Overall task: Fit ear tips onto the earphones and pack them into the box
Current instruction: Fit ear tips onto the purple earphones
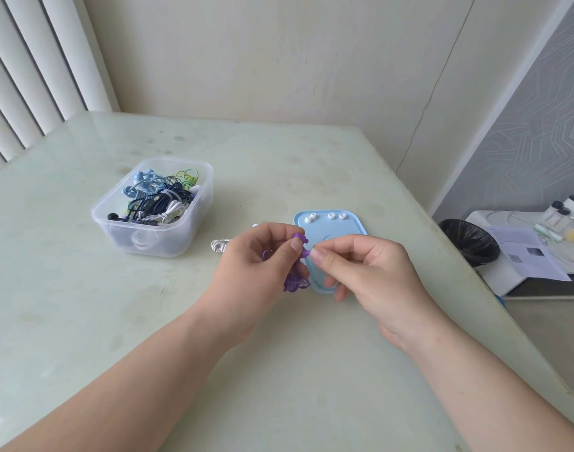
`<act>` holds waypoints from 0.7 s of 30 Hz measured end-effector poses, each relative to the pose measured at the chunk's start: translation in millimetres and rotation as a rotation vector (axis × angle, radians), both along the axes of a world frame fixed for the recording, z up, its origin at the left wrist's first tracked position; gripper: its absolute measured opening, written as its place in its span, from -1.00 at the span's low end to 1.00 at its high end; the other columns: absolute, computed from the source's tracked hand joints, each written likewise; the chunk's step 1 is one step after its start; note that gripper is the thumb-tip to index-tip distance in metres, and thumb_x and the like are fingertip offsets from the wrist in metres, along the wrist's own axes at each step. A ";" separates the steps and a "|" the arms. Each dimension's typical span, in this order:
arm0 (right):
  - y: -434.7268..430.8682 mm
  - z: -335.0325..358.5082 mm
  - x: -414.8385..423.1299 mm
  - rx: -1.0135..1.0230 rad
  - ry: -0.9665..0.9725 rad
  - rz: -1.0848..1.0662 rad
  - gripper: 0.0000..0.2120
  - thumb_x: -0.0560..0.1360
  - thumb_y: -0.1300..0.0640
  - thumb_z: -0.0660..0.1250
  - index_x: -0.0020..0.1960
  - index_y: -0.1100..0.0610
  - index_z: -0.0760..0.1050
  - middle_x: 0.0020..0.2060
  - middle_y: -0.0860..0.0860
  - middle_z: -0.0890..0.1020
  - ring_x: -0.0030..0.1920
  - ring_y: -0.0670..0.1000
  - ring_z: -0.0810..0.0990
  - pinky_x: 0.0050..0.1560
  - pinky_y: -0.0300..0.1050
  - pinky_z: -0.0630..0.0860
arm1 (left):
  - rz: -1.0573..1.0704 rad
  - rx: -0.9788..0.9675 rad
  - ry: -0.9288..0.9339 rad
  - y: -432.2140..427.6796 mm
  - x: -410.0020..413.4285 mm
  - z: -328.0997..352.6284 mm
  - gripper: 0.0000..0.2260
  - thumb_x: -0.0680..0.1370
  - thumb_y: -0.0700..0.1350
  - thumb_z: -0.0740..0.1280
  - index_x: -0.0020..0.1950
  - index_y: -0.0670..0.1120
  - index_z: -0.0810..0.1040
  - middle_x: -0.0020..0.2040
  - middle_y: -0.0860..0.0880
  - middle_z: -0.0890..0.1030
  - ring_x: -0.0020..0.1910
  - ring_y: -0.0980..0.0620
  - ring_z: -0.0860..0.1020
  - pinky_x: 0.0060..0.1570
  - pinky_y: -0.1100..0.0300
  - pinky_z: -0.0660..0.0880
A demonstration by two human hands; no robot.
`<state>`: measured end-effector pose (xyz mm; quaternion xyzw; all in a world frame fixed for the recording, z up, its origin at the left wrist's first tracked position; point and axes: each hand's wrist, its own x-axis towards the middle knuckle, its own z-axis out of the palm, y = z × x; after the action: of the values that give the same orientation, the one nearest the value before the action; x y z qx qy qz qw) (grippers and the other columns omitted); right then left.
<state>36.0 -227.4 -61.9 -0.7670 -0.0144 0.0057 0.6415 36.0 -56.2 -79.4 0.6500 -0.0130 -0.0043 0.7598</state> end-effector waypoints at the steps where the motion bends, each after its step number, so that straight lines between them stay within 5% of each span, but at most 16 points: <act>1: -0.6 1.6 7.0 -0.048 -0.022 -0.026 -0.96 0.51 0.16 0.51 -0.12 0.07 0.73 -0.26 0.05 0.72 -0.37 -0.05 0.58 -0.36 -0.15 0.51 | 0.004 -0.047 0.025 1.8 1.8 -0.4 -0.90 0.66 -0.23 0.35 0.07 -0.18 0.66 -0.18 -0.09 0.67 -0.25 -0.06 0.63 -0.30 0.23 0.56; 7: 0.4 8.4 83.5 -0.600 -0.204 -0.048 -0.89 0.58 0.17 0.39 0.03 0.02 0.68 -0.15 -0.10 0.68 -0.26 -0.12 0.60 -0.24 -0.35 0.48 | -0.057 -0.208 0.101 7.6 10.9 -5.2 -0.89 0.65 -0.22 0.35 0.05 -0.17 0.68 -0.15 -0.09 0.66 -0.26 -0.01 0.60 -0.14 0.07 0.61; 12: 1.9 2.5 129.4 -1.109 -0.197 0.144 -0.82 0.59 0.13 0.36 0.15 -0.02 0.65 0.03 -0.04 0.54 0.03 0.07 0.56 0.10 -0.01 0.55 | -0.076 -0.272 0.125 9.3 14.1 -7.6 -0.88 0.63 -0.24 0.36 0.09 -0.14 0.69 -0.12 -0.11 0.65 -0.30 0.01 0.57 -0.15 0.03 0.61; 21: 4.6 4.2 138.7 -1.169 -0.209 0.134 -0.85 0.56 0.16 0.33 -0.11 -0.07 0.56 -0.01 -0.05 0.60 -0.01 0.08 0.61 0.03 0.02 0.60 | -0.063 -0.314 0.136 8.1 16.9 -10.2 -0.90 0.62 -0.25 0.37 0.09 -0.16 0.67 -0.13 -0.13 0.66 -0.30 -0.02 0.58 -0.03 -0.09 0.59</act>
<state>174.7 -222.8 -57.7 -0.9867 -0.1204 -0.0225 0.1066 53.0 -48.1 -89.6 0.5208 0.0175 -0.0699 0.8506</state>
